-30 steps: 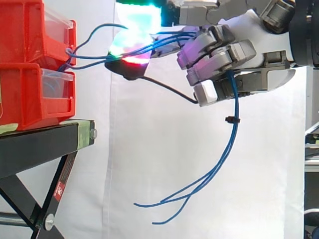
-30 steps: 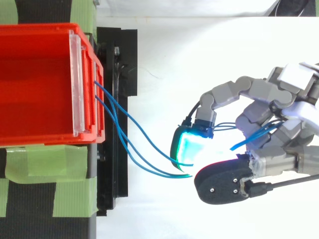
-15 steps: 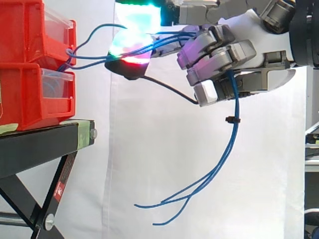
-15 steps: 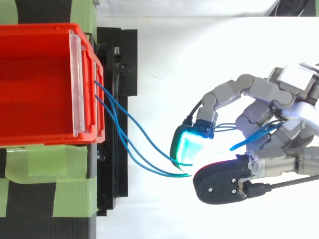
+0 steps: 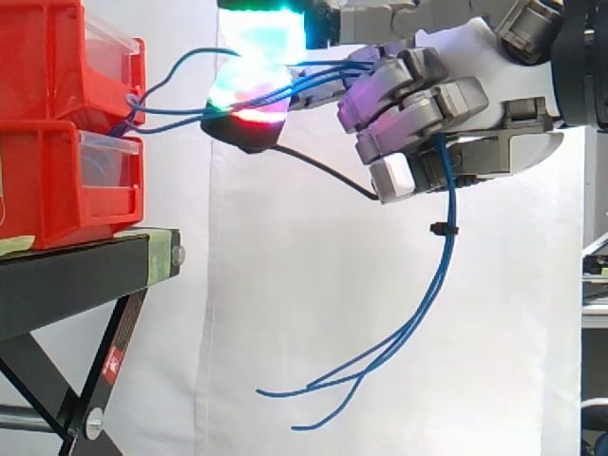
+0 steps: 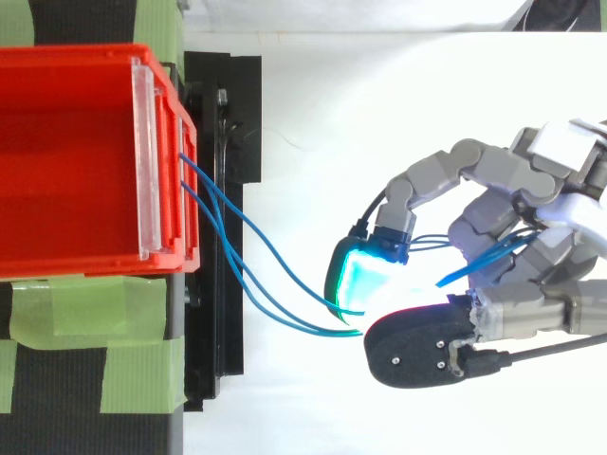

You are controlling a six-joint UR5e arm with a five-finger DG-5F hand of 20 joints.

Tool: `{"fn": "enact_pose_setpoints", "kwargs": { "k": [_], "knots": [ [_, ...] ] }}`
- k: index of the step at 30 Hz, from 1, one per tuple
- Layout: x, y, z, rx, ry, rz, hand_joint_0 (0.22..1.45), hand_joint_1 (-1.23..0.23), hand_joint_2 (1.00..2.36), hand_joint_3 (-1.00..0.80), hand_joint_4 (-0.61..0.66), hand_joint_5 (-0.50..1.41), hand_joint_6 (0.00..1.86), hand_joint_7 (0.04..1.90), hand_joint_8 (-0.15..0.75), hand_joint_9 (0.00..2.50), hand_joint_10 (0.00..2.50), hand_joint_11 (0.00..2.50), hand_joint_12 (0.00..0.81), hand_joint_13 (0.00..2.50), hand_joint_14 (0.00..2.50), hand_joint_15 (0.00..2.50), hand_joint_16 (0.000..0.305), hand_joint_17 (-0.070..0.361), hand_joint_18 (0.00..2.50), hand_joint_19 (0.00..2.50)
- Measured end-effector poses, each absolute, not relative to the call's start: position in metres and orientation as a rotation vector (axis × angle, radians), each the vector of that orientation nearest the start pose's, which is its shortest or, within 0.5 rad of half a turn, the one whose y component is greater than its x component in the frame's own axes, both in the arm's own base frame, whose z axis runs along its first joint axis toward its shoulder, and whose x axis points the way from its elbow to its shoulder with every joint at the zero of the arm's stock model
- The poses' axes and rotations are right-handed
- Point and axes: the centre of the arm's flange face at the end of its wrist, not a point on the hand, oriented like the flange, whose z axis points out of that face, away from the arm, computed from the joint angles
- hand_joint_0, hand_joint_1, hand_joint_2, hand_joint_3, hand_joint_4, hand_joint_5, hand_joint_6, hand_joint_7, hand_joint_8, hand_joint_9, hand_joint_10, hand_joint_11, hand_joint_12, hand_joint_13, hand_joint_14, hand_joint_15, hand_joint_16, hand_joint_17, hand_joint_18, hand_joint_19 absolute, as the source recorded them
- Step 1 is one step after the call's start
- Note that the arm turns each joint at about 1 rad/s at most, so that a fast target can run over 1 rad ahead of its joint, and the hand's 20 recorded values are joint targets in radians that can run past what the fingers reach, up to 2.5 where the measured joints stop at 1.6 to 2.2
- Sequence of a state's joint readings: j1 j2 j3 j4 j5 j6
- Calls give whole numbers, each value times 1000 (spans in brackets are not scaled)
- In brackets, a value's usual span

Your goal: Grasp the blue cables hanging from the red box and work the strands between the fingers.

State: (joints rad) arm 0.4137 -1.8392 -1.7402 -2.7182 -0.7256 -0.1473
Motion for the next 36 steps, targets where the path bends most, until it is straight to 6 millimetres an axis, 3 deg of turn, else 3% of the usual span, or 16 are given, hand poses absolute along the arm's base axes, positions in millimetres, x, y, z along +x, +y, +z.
{"fn": "enact_pose_setpoints", "kwargs": {
  "k": [36],
  "knots": [
    [571, 24, 305, 1302, 987, 762, 1361, -725, 1005, 154, 59, 130, 1282, 834, 492, 1274, 2500, 2461, 646, 1785, 2500, 1407, 248, 186, 2421, 512]
  ]
}}
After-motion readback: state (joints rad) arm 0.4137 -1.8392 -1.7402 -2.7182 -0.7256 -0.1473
